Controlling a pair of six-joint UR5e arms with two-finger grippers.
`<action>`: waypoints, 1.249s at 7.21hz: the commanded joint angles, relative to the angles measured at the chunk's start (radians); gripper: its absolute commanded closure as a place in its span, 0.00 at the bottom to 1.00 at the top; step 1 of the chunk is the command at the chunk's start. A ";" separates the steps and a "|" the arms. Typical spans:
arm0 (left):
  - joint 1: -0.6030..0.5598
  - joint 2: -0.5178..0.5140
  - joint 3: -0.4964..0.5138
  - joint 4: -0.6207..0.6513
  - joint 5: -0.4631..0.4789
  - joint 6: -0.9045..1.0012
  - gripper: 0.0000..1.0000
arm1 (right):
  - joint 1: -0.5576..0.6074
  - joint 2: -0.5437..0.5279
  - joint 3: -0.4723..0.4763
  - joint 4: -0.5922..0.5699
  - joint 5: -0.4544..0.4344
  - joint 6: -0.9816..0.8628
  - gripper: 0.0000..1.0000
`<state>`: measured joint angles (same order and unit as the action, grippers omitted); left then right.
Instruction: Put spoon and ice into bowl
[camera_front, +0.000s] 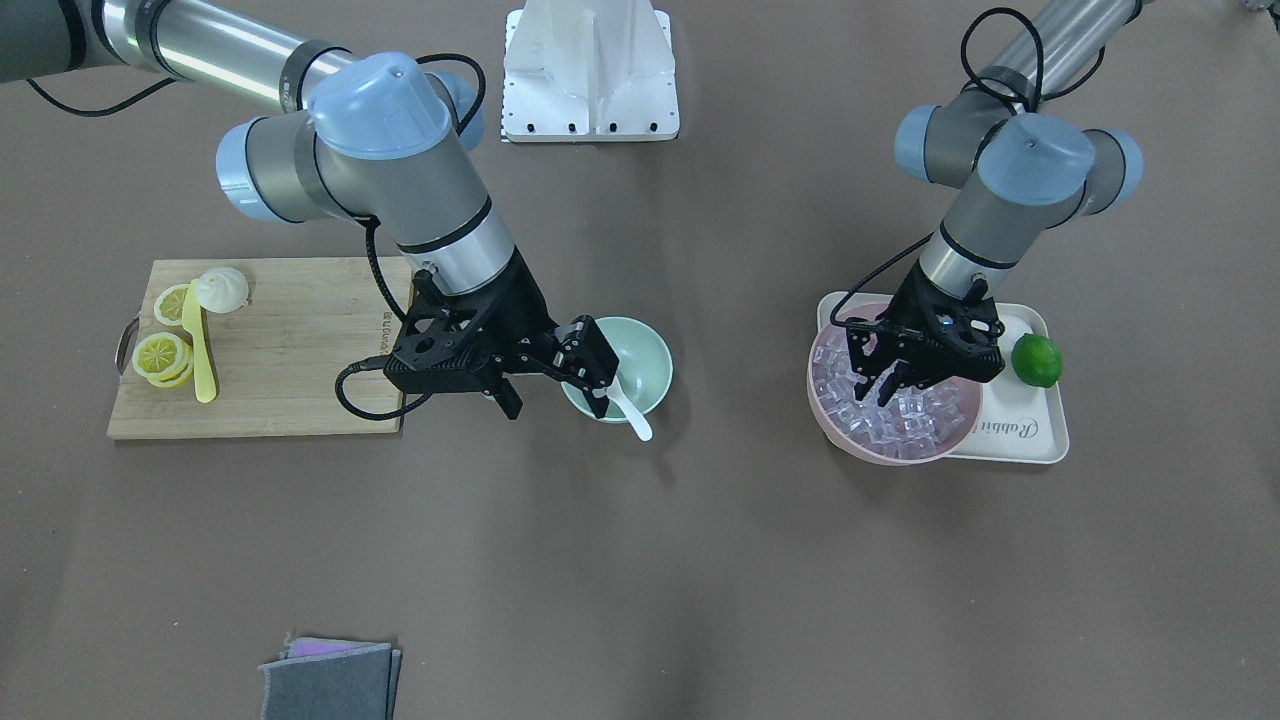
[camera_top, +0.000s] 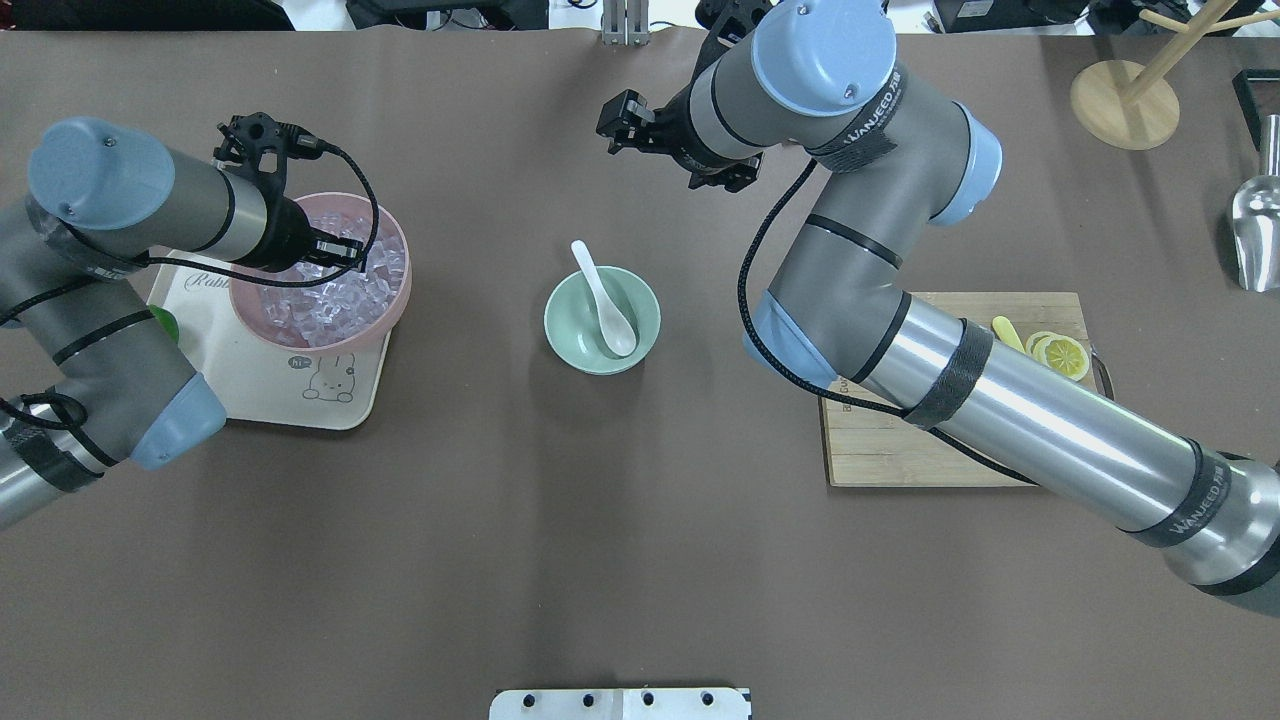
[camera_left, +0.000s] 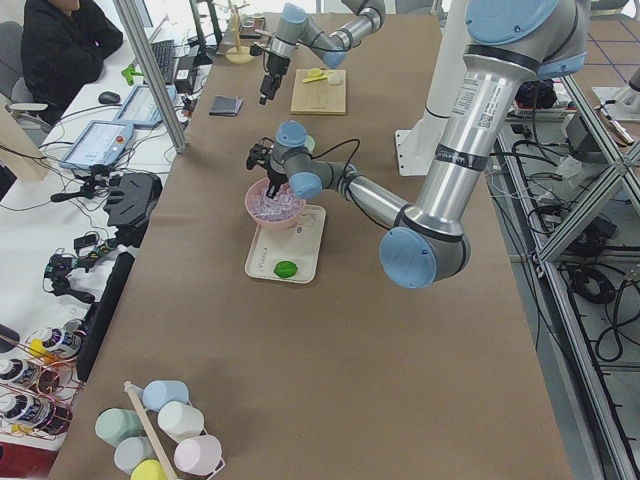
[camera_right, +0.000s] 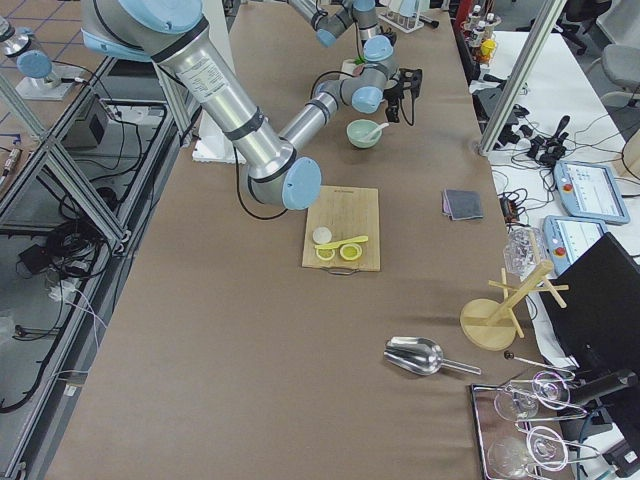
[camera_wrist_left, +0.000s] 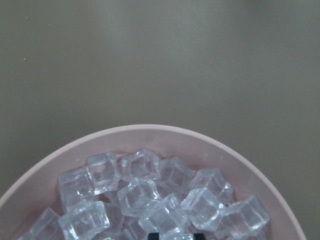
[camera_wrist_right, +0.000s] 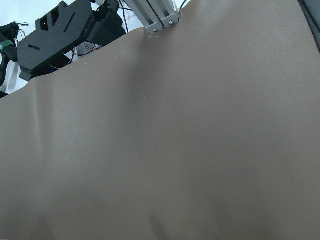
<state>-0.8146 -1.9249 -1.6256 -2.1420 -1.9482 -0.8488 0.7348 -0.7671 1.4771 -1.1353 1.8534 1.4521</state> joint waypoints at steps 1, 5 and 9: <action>-0.004 0.001 -0.020 0.004 -0.011 -0.001 1.00 | 0.000 -0.003 0.000 0.002 0.000 0.001 0.00; -0.049 -0.022 -0.118 0.007 -0.072 -0.068 1.00 | 0.003 -0.053 0.056 0.000 0.015 -0.013 0.00; 0.101 -0.285 0.033 0.008 0.102 -0.321 1.00 | 0.032 -0.081 0.071 -0.001 0.047 -0.041 0.00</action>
<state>-0.7845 -2.1176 -1.6580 -2.1338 -1.9411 -1.1066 0.7617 -0.8432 1.5466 -1.1370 1.8940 1.4139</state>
